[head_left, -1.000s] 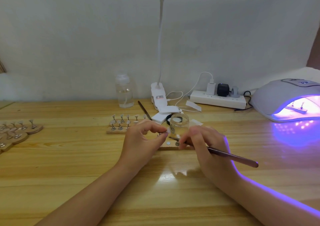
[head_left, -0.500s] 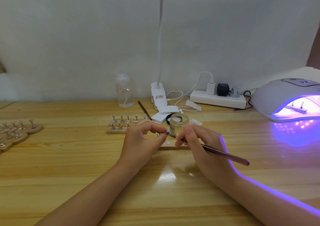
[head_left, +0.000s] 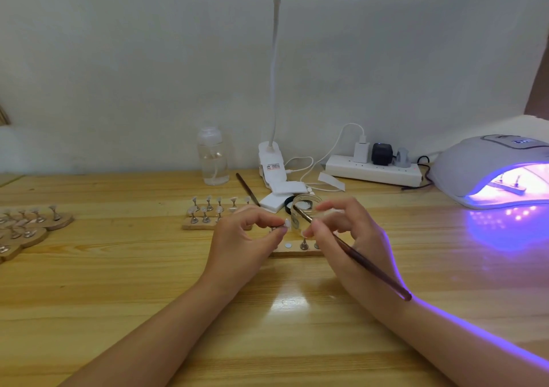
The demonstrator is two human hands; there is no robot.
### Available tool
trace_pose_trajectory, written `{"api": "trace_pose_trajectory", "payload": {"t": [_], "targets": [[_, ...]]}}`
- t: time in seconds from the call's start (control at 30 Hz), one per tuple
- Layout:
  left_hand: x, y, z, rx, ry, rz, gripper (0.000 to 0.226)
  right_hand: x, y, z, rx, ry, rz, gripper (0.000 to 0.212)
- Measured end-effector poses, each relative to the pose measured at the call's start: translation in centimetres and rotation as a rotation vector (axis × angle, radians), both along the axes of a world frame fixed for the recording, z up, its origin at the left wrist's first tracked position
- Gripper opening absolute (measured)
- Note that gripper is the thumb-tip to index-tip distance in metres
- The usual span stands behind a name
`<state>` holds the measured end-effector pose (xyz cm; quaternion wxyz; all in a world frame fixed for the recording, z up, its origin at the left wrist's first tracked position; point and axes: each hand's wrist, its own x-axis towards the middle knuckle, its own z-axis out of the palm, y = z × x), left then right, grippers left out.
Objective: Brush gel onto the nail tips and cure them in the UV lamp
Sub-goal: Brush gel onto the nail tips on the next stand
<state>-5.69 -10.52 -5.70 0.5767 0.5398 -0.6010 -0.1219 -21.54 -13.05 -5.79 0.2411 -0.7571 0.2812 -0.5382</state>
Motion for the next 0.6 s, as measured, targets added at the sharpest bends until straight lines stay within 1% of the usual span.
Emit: {"api": "trace_pose_trajectory", "payload": {"t": [0.07, 0.1, 0.17, 0.23, 0.37, 0.47, 0.6], "targets": [[0.03, 0.02, -0.04, 0.001, 0.002, -0.002, 0.030, 0.10, -0.02, -0.04, -0.095, 0.050, -0.015, 0.006], [0.01, 0.02, -0.06, 0.001, 0.007, -0.002, 0.029, 0.09, -0.04, -0.07, -0.119, 0.060, -0.013, 0.006], [-0.02, 0.06, -0.03, 0.005, 0.023, -0.005, 0.027, 0.02, -0.02, -0.13, -0.103, 0.061, -0.001, 0.018], [-0.04, 0.05, 0.02, 0.008, 0.025, -0.006, 0.027, -0.04, 0.02, -0.04, -0.062, 0.063, 0.000, 0.027], [-0.06, 0.05, 0.05, 0.006, 0.008, -0.006, 0.025, 0.11, 0.17, 0.01, -0.051, 0.046, 0.016, 0.031], [-0.09, 0.14, 0.10, 0.006, 0.013, 0.002, 0.028, -0.03, 0.30, -0.06, -0.043, -0.034, 0.046, 0.038], [-0.11, 0.20, 0.12, 0.007, 0.007, -0.002, 0.026, 0.11, 0.19, 0.04, -0.032, 0.044, -0.029, 0.037]]}}
